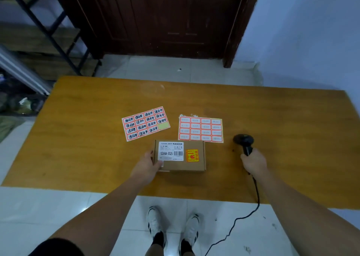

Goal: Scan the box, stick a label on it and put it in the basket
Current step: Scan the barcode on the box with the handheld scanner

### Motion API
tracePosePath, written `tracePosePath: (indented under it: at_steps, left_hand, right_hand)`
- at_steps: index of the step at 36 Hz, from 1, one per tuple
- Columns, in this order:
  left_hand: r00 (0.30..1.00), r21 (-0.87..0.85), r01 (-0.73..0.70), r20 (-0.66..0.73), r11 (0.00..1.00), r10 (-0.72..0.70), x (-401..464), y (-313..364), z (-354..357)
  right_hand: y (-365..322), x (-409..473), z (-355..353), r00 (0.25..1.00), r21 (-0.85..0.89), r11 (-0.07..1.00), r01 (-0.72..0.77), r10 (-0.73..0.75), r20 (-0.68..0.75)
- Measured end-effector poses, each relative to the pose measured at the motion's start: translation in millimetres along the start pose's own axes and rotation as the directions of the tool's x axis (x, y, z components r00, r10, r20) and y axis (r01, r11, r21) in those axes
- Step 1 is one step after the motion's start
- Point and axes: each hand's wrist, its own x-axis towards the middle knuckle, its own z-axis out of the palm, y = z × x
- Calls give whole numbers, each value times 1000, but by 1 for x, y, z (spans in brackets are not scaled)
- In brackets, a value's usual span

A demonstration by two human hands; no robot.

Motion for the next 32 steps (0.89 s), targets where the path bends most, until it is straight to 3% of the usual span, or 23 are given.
tracePosePath:
  at_steps: [9, 15, 32]
  left_hand:
    - [1000, 54, 28, 1, 998, -28, -15, 7, 5]
    - [997, 76, 20, 75, 997, -25, -13, 10, 15]
    - [998, 79, 30, 54, 996, -35, -8, 0, 17]
  right_hand:
    - [-75, -63, 3, 967, 290, 937, 196, -233, 100]
    - [-98, -103, 32, 934, 451, 892, 27, -183, 307]
    - [-99, -135, 69, 900, 282, 959, -17, -108, 423]
